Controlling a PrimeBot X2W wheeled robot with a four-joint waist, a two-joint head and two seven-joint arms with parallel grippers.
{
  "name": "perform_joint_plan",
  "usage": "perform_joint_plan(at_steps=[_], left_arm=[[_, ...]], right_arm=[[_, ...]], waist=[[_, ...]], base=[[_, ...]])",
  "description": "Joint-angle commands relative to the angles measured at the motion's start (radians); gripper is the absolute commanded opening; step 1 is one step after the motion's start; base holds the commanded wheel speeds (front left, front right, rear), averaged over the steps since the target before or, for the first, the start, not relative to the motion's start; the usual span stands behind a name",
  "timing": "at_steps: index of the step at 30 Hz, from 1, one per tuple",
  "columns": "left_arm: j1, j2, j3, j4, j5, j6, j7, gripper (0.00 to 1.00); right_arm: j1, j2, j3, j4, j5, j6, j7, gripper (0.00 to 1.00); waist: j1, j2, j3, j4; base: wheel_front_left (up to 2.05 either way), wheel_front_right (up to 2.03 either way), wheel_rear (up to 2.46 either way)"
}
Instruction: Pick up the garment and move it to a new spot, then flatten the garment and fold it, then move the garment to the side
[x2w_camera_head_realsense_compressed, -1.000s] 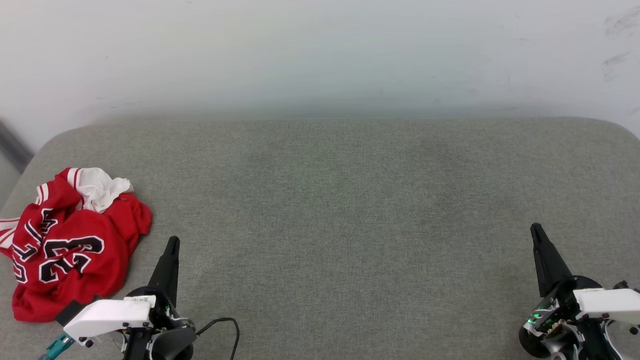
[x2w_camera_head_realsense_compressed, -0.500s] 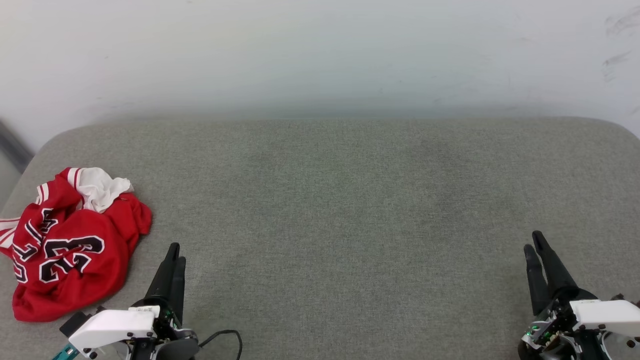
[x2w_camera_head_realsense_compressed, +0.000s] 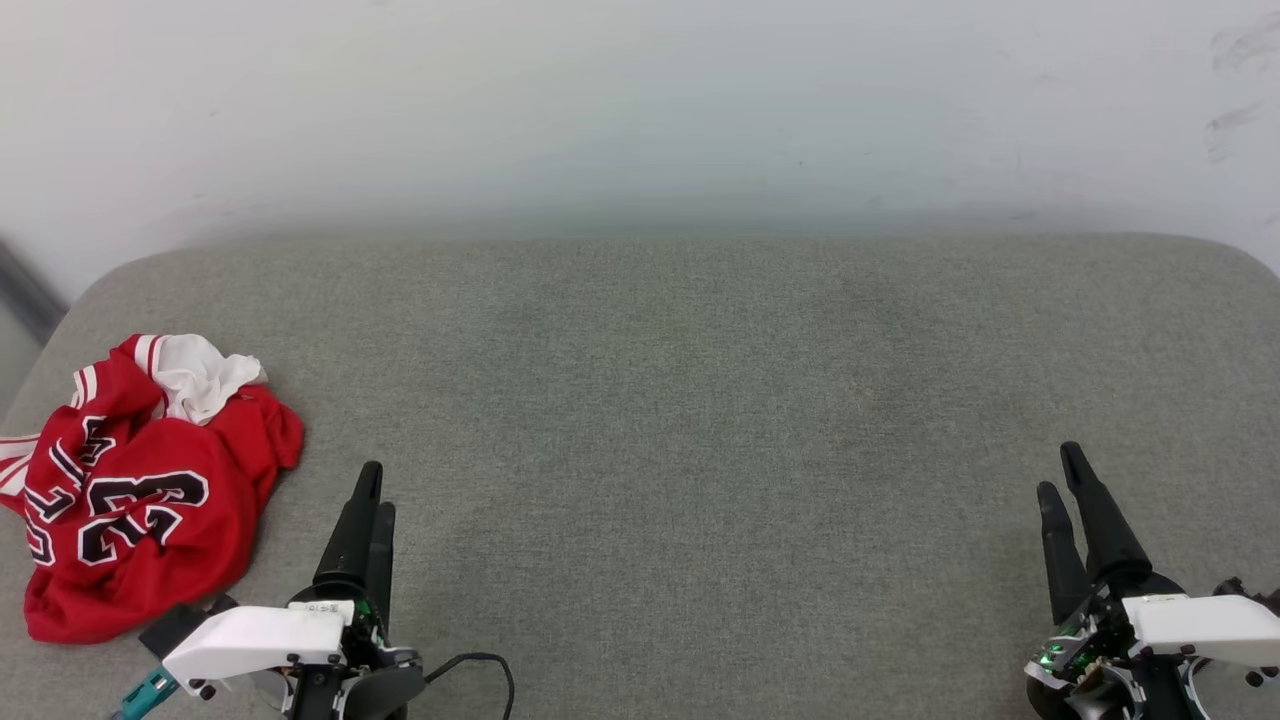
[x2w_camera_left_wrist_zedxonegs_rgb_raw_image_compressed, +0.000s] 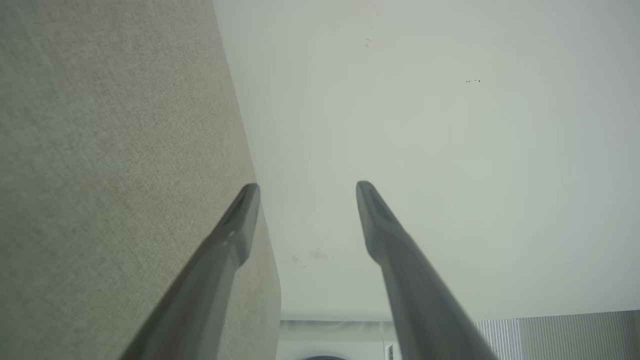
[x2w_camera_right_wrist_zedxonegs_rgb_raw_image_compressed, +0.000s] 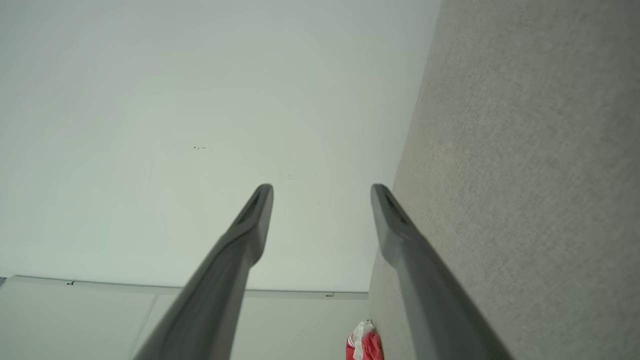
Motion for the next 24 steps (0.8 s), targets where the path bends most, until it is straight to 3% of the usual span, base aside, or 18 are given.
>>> perform_joint_plan(at_steps=[1, 24], left_arm=[[-0.023, 0.003, -0.011, -0.030, 0.024, 0.000, -0.014, 1.00], [-0.012, 0.003, -0.043, -0.096, 0.448, 0.000, -0.102, 1.00]], right_arm=[[-0.012, -0.004, 0.011, -0.031, -0.017, 0.000, -0.014, 1.00], [0.007, -0.005, 0.028, -0.092, -0.413, 0.000, -0.102, 1.00]], waist=[[0.0000, -0.0001, 0.000, 0.000], [0.0000, -0.0001, -0.002, 0.004]], base=[[0.00, 0.00, 0.00], [0.00, 0.00, 0.00]])
